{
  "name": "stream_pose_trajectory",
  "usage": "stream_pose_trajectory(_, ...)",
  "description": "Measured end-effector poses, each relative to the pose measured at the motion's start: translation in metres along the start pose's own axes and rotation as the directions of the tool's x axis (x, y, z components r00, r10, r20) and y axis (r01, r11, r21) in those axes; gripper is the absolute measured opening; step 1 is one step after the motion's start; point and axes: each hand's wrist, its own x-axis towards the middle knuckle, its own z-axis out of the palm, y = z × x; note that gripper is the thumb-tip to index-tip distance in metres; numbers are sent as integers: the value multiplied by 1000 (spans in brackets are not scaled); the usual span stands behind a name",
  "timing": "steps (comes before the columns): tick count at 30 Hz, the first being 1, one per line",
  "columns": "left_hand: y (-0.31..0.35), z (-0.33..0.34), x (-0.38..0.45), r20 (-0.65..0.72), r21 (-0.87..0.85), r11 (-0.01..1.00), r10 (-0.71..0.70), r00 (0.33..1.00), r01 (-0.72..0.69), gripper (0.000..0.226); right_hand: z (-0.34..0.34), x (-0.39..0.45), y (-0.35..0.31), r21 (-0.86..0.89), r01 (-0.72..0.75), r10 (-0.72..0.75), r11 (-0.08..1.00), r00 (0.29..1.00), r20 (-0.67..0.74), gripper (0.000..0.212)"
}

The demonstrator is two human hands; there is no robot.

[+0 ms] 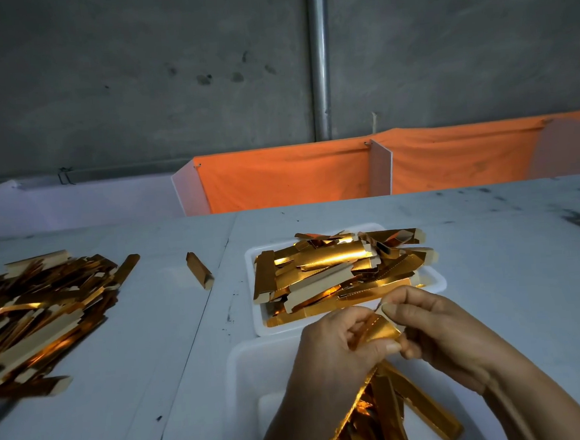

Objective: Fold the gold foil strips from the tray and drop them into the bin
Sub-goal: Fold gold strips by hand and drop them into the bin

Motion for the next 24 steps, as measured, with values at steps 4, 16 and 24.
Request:
stream_pose_trajectory(4, -3, 0, 1, 21, 157, 986, 54, 998, -57, 59, -2, 0, 0, 56, -21, 22, 998, 1000, -8, 24)
stream_pose_trajectory(16, -1, 0, 2, -13, 203, 979, 28, 1000, -24, 37, 1, -5, -3, -163, 106, -106, 981, 994, 10, 12)
stream_pose_trajectory(24, -1, -2, 0, -14, 199, 979, 52, 999, -48, 40, -2, -6, -5, -227, 122, -116, 966, 992, 42, 13)
